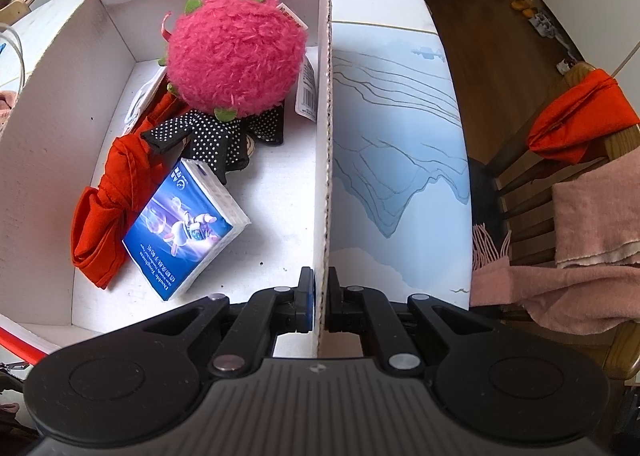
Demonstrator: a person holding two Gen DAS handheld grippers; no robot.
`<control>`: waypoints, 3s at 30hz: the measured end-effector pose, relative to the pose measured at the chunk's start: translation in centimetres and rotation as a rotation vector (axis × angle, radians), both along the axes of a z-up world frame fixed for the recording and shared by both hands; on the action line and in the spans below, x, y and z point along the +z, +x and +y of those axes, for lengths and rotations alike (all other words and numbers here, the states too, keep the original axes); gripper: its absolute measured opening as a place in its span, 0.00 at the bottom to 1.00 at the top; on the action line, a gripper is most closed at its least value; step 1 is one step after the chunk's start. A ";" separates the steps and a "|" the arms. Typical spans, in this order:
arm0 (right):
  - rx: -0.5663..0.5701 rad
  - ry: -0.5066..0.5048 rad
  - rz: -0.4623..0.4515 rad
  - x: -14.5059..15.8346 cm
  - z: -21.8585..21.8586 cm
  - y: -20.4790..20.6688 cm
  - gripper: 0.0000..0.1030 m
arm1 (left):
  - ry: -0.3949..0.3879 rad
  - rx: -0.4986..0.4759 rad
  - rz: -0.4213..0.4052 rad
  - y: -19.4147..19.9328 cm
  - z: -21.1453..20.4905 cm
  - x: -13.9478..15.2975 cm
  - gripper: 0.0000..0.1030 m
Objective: Organize objects
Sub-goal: 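Grasp the white cable with the left tool and lift it, then carry the white cable into the box and open the left tool, then move the left tool back to the pink fleece hat on the table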
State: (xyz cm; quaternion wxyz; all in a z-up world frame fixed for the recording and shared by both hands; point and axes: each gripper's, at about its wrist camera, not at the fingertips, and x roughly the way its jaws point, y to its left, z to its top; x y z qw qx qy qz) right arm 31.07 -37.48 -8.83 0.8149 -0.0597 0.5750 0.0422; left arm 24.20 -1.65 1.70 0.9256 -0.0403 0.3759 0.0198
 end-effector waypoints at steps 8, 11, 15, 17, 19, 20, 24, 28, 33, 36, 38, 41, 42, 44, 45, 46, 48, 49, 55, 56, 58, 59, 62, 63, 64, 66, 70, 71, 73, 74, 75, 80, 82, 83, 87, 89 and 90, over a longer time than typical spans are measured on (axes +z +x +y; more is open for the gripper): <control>0.012 0.004 -0.007 0.1 0.0 0.0 0.04 | -0.025 -0.161 -0.093 -0.5 -5.2 3.6 0.01; 0.013 0.005 -0.006 0.1 0.1 0.0 0.05 | -0.039 -0.225 -0.086 -0.1 -7.6 3.4 0.01; 0.014 0.008 -0.006 0.2 0.0 0.0 0.04 | -0.064 -0.308 -0.051 0.7 -10.6 2.0 0.01; 0.013 0.010 -0.006 0.2 0.0 0.0 0.04 | -0.077 -0.355 -0.031 1.1 -12.0 1.0 0.01; 0.014 0.011 -0.006 0.2 0.0 0.0 0.05 | -0.088 -0.394 -0.002 1.7 -13.5 -0.1 0.01; 0.014 0.012 -0.005 0.2 0.0 -0.1 0.04 | -0.091 -0.413 0.009 2.0 -14.1 -0.8 0.01; 0.017 0.009 -0.008 0.1 0.0 -0.2 0.04 | -0.127 -0.456 0.077 3.6 -15.7 -3.5 0.01; 0.022 0.006 -0.009 0.2 0.0 -0.3 0.04 | -0.139 -0.467 0.104 4.7 -16.5 -5.2 0.01; 0.019 0.007 -0.012 0.4 -0.1 -0.3 0.04 | -0.175 -0.476 0.134 5.5 -17.2 -6.7 0.01; 0.020 0.007 -0.012 0.5 -0.1 -0.4 0.04 | -0.160 -0.482 0.157 5.9 -17.8 -7.6 0.00; 0.020 0.006 -0.013 0.5 -0.1 -0.4 0.04 | -0.135 -0.479 0.176 6.0 -18.3 -8.3 0.00; 0.020 0.006 -0.013 0.5 -0.1 -0.4 0.04 | -0.124 -0.472 0.206 6.2 -18.4 -9.3 0.00; 0.019 0.007 -0.012 0.5 -0.1 -0.4 0.04 | -0.115 -0.470 0.215 6.2 -18.4 -9.6 0.00; 0.018 0.008 -0.011 0.5 -0.2 -0.5 0.05 | -0.097 -0.463 0.235 6.3 -18.4 -10.3 0.00; 0.018 0.008 -0.011 0.5 -0.2 -0.5 0.05 | -0.088 -0.462 0.244 6.4 -18.3 -10.6 0.00; 0.019 0.008 -0.011 0.6 -0.1 -0.5 0.05 | -0.083 -0.461 0.252 6.5 -18.3 -10.9 0.00; 0.015 0.008 -0.011 0.5 -0.2 -0.5 0.05 | -0.078 -0.459 0.265 6.6 -18.2 -11.2 0.00; 0.015 0.008 -0.011 0.6 -0.2 -0.5 0.05 | -0.072 -0.459 0.270 6.6 -18.1 -11.4 0.00; 0.015 0.008 -0.012 0.5 -0.2 -0.5 0.05 | -0.036 -0.453 0.293 6.6 -18.1 -12.1 0.02; 0.014 0.008 -0.012 0.5 -0.2 -0.5 0.05 | -0.034 -0.452 0.293 6.6 -18.1 -12.1 0.05; 0.014 0.008 -0.012 0.6 -0.2 -0.5 0.05 | -0.036 -0.447 0.296 6.6 -17.9 -12.1 0.10; 0.014 0.008 -0.012 0.6 -0.2 -0.5 0.05 | -0.038 -0.447 0.299 6.6 -17.8 -12.1 0.12; 0.014 0.009 -0.012 0.6 -0.2 -0.5 0.05 | -0.042 -0.443 0.306 6.4 -17.6 -12.2 0.18; 0.014 0.008 -0.012 0.6 -0.2 -0.5 0.05 | -0.045 -0.443 0.306 6.4 -17.6 -12.2 0.20; 0.014 0.008 -0.012 0.6 -0.2 -0.5 0.05 | -0.050 -0.443 0.306 6.4 -17.5 -12.1 0.23; 0.014 0.008 -0.011 0.6 -0.2 -0.5 0.05 | -0.057 -0.442 0.303 6.2 -17.4 -12.0 0.27; 0.015 0.007 -0.013 0.6 -0.1 -0.5 0.05 | -0.063 -0.432 0.291 5.8 -17.0 -11.6 0.34; 0.014 0.008 -0.012 0.6 -0.1 -0.6 0.05 | -0.063 -0.428 0.286 5.7 -16.9 -11.4 0.36; 0.014 0.008 -0.012 0.6 0.0 -0.6 0.05 | -0.063 -0.419 0.276 5.4 -16.7 -11.0 0.40; 0.015 0.007 -0.012 0.6 0.0 -0.6 0.05 | -0.063 -0.414 0.270 5.2 -16.5 -10.9 0.41; 0.013 0.008 -0.012 0.6 0.0 -0.6 0.05 | -0.064 -0.408 0.263 5.1 -16.4 -10.6 0.44; 0.014 0.005 -0.010 0.6 0.1 -0.6 0.05 | -0.062 -0.376 0.216 4.1 -15.5 -9.1 0.54; 0.015 0.006 -0.011 0.6 0.0 -0.6 0.05 | -0.059 -0.360 0.197 3.7 -15.0 -8.4 0.59; 0.014 0.006 -0.011 0.6 0.0 -0.6 0.05 | -0.059 -0.349 0.187 3.5 -14.7 -8.0 0.62; 0.014 0.006 -0.011 0.6 0.0 -0.6 0.05 | -0.057 -0.295 0.148 2.6 -13.4 -6.5 0.63; 0.014 0.006 -0.011 0.6 0.0 -0.6 0.05 | -0.063 -0.258 0.131 2.2 -12.5 -5.8 0.63; 0.014 0.006 -0.011 0.6 0.0 -0.6 0.05 | -0.066 -0.244 0.120 2.0 -11.9 -5.4 0.63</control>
